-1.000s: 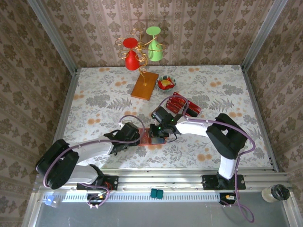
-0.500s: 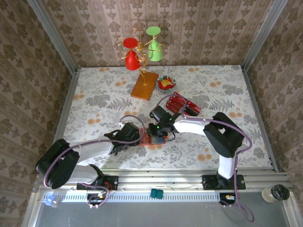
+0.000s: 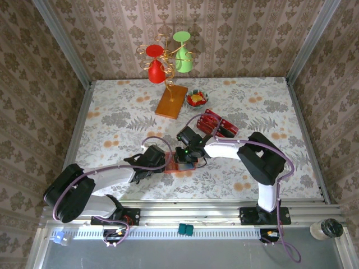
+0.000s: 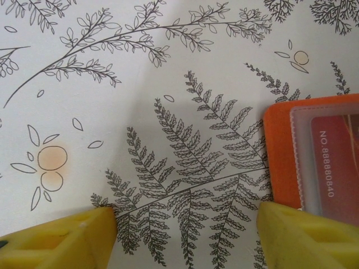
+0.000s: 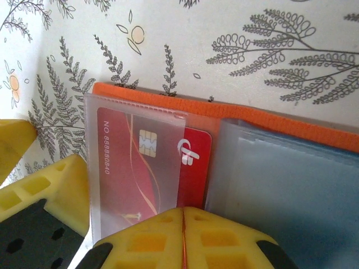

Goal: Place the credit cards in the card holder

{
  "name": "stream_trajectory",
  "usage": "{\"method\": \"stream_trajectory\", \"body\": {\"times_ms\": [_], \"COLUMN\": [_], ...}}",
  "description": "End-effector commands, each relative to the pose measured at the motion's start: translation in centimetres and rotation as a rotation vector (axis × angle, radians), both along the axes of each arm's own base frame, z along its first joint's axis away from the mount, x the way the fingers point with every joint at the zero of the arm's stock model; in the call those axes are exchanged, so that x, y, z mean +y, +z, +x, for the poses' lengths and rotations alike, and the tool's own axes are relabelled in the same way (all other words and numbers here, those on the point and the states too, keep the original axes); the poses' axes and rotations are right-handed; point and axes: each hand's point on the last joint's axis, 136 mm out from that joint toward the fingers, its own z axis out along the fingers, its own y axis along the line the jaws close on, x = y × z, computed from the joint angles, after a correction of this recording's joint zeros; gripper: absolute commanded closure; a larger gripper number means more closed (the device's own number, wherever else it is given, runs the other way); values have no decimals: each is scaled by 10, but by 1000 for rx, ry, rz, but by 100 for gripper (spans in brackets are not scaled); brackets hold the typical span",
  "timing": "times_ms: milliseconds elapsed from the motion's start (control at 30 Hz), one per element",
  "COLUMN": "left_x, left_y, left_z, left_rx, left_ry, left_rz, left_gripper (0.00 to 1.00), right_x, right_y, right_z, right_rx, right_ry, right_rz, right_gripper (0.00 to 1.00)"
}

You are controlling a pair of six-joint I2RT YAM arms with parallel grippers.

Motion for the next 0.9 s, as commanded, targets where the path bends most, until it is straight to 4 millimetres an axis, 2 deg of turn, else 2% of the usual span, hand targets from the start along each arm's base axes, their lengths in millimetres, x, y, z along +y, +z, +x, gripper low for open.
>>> {"method": "stream_trajectory", "body": {"times_ms": [0,200,367,667,867], "left_x": [-3,-3,2,23,24], "left_y": [-9,-8,0,19,25], "left_z": [-2,-3,-1,4,7], "left_rx": [33,32,15,-15,-22], "left_ry": [-16,-14,4,79,76], "left_rz": [-6,-9,-14,-51,-73], "left_gripper": [31,31,31,26,26], "right_x": [9,12,12,11,10], "right_y": [-6,-9,-8,7,14], "right_z": [-2,-4,-4,-1,0], "right_rx": [30,46,48,22,9], "right_ry": [-1,-6,-7,-11,-9], "right_rz": [16,30,35,47,48], "right_gripper": [90,90,90,87,86]}}
